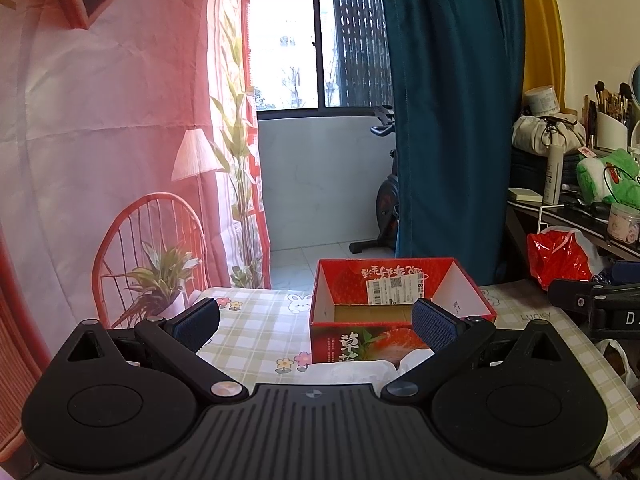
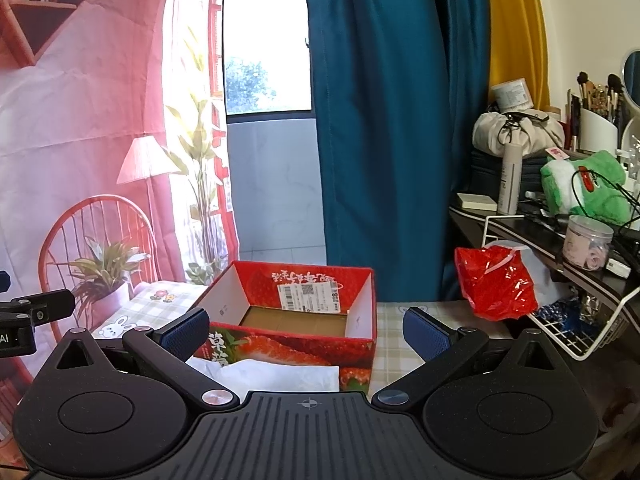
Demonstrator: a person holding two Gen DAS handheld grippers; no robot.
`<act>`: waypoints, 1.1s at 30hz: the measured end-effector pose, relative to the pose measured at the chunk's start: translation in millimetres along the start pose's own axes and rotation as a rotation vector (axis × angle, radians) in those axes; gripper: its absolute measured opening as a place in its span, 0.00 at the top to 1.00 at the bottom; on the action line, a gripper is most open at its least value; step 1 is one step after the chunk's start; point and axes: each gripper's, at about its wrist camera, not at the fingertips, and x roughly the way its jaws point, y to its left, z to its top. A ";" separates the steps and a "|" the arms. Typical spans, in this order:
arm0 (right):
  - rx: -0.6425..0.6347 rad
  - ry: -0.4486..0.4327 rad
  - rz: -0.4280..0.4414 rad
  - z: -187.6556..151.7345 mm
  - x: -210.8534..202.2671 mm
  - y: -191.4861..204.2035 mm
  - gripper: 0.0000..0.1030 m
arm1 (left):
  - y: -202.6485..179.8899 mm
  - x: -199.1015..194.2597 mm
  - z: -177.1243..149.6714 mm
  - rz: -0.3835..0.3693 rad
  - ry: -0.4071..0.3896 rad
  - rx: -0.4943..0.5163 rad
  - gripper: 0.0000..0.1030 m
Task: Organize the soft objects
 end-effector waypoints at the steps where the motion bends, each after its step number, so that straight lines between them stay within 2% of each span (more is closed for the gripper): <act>1: 0.000 0.000 0.000 0.3 -0.1 0.0 0.00 | 0.1 0.1 -0.1 -0.001 0.001 0.000 0.00; 33: 0.001 0.001 -0.004 -1.2 -0.3 -3.9 0.00 | 0.3 1.6 -1.1 -0.001 0.014 -0.005 0.00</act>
